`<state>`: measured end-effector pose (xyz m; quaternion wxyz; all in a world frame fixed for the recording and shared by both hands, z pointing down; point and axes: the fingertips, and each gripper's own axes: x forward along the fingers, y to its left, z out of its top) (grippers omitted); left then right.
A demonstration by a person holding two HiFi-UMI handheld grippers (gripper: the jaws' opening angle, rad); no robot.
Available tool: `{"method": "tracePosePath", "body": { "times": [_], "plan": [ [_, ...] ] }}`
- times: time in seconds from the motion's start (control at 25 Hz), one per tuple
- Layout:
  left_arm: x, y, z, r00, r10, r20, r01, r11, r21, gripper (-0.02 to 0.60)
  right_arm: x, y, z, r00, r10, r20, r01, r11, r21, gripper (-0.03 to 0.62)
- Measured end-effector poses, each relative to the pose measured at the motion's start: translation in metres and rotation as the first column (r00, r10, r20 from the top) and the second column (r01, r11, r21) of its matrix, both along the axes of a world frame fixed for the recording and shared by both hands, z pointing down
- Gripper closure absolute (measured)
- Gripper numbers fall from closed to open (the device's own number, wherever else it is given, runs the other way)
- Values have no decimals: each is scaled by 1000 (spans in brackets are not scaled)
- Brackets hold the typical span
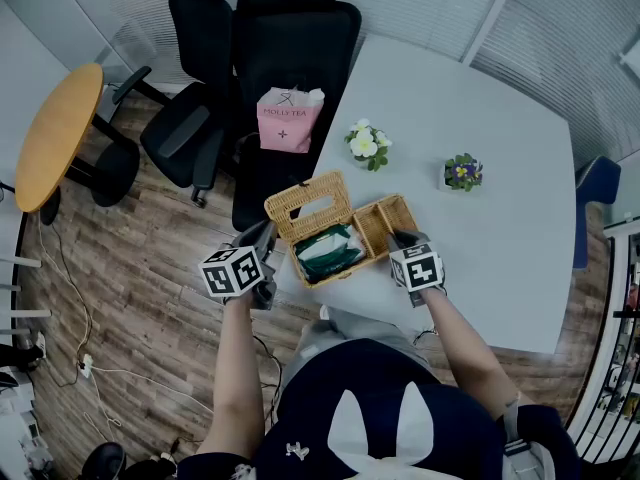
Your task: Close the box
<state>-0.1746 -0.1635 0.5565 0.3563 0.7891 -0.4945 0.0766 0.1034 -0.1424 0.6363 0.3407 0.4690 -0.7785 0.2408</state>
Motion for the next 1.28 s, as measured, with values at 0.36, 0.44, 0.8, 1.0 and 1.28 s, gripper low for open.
{"method": "tracePosePath", "body": {
  "times": [0.36,0.44,0.8,1.0,1.28],
  "plan": [
    [2,5,-5,998,14,63,-15,1000,13,548,-1,0,-1,1000,-1,2,1,1000,-1,548],
    [3,6,-6,997,14,76,-15,1000,16,549,-1,0,-2,1000,-2,1,2,1000,0,549],
    [5,12,-10,995,21,99,-24,999,24,549,-2,-1,-1,1000,-1,-1,1,1000,0,549],
    [8,16,-11,993,26,112,-29,999,24,549,-1,-1,0,1000,1,-1,-1,1000,-4,549],
    [10,20,-14,993,34,110,-37,999,26,549,-1,-1,-2,1000,1,-4,-1,1000,-2,549]
  ]
}}
